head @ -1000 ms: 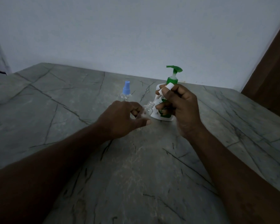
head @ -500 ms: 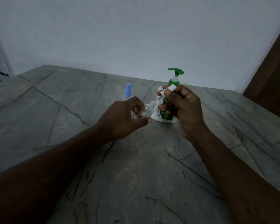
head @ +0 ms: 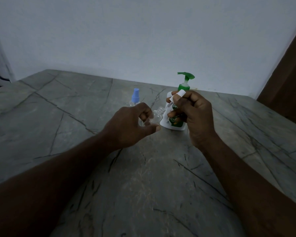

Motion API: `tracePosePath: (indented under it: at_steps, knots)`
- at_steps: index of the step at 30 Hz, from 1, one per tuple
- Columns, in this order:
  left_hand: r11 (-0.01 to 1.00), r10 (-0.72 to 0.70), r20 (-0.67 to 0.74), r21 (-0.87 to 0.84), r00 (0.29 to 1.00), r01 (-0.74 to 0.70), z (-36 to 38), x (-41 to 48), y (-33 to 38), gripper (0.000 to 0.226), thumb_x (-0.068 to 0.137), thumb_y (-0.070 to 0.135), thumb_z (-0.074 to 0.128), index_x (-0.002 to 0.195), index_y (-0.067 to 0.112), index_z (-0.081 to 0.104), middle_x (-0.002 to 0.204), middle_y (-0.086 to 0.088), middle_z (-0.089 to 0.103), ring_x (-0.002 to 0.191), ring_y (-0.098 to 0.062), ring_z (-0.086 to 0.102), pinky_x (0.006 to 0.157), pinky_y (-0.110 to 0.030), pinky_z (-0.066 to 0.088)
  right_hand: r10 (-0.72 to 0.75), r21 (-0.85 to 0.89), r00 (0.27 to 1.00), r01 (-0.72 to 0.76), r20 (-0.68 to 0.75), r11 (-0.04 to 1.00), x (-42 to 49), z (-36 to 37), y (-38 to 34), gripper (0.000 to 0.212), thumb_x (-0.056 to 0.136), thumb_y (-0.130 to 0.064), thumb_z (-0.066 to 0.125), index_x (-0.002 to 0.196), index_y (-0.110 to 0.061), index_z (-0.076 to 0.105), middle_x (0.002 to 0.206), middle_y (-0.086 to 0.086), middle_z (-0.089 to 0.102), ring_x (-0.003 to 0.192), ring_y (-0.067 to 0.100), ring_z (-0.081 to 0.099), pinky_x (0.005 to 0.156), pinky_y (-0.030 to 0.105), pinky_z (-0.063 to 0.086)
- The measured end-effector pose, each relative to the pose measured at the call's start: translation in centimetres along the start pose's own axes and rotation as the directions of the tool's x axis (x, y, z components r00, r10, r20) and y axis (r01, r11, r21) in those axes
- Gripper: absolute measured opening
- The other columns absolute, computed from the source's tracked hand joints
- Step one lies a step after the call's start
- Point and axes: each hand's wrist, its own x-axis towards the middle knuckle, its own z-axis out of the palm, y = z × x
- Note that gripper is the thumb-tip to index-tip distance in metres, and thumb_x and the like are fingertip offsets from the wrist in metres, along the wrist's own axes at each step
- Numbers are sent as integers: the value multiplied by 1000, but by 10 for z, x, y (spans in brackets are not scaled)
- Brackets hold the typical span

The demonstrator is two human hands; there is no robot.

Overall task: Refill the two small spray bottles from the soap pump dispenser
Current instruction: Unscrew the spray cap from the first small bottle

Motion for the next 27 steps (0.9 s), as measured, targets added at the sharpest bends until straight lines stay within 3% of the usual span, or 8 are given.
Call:
tracePosePath:
  at_steps: [4, 8, 10, 12, 16, 20, 24, 27]
  knots:
    - [1000, -3, -35, -10, 999, 3, 0, -2, 0, 33, 82, 50, 76, 100, 28, 61, 90, 16, 66, 65, 18, 57, 57, -16, 38, -10, 138, 996, 22, -88, 990, 0, -1, -7, 11, 100, -20, 65, 105, -10, 69, 103, 10, 77, 71, 24, 73, 64, 33, 58]
    - [997, -43, -131, -62, 991, 35, -2, -2, 1, 30, 83, 48, 77, 96, 26, 61, 87, 14, 68, 60, 12, 59, 57, -19, 40, 34, 223, 979, 12, -203, 975, 3, -6, -10, 16, 99, -27, 67, 86, -18, 66, 75, -1, 66, 55, 15, 55, 49, 24, 43]
    - [997, -52, -178, -63, 983, 41, -4, -2, 2, 29, 84, 47, 75, 97, 25, 61, 87, 13, 68, 59, 5, 58, 57, -21, 41, 33, 213, 977, 13, -212, 977, 3, -6, -7, 15, 100, -24, 67, 91, -12, 67, 67, -1, 60, 50, 15, 47, 46, 24, 39]
    - [996, -70, -217, -71, 974, 55, -5, -1, 2, 28, 86, 48, 73, 96, 25, 60, 85, 12, 67, 56, 0, 57, 55, -28, 46, 28, 191, 978, 12, -206, 982, 1, -5, -4, 12, 101, -18, 64, 100, -7, 66, 72, 6, 65, 50, 18, 51, 47, 25, 42]
    - [990, -109, -331, -118, 937, 74, -8, 0, 1, 26, 86, 46, 72, 93, 25, 58, 81, 13, 66, 54, 0, 59, 59, -40, 57, -60, -36, 980, 54, -192, 998, -3, 0, -6, 10, 98, -18, 67, 103, -11, 61, 88, 8, 77, 59, 24, 69, 52, 29, 52]
    - [986, -114, -372, -153, 921, 60, -11, 0, 3, 26, 86, 45, 72, 92, 25, 57, 81, 11, 66, 55, 0, 61, 56, -44, 59, -39, -329, 987, -15, -156, 944, -5, 8, 2, 20, 91, -29, 77, 96, -16, 62, 82, 0, 76, 59, 13, 72, 53, 28, 56]
    - [989, -94, -374, -143, 922, 43, -10, -1, 4, 25, 87, 42, 73, 93, 24, 57, 81, 11, 66, 55, 4, 60, 56, -42, 58, -26, -714, 999, 47, 40, 698, -9, 8, 19, 27, 86, -49, 78, 91, -28, 62, 84, -10, 69, 74, 3, 65, 66, 26, 55]
    - [992, -81, -368, -124, 926, 38, -9, 0, 4, 25, 87, 42, 73, 93, 23, 58, 80, 11, 65, 55, 5, 59, 55, -38, 56, 36, -781, 985, 110, 167, 614, -13, 9, 20, 25, 87, -48, 77, 96, -30, 62, 88, -12, 67, 81, 5, 61, 69, 27, 52]
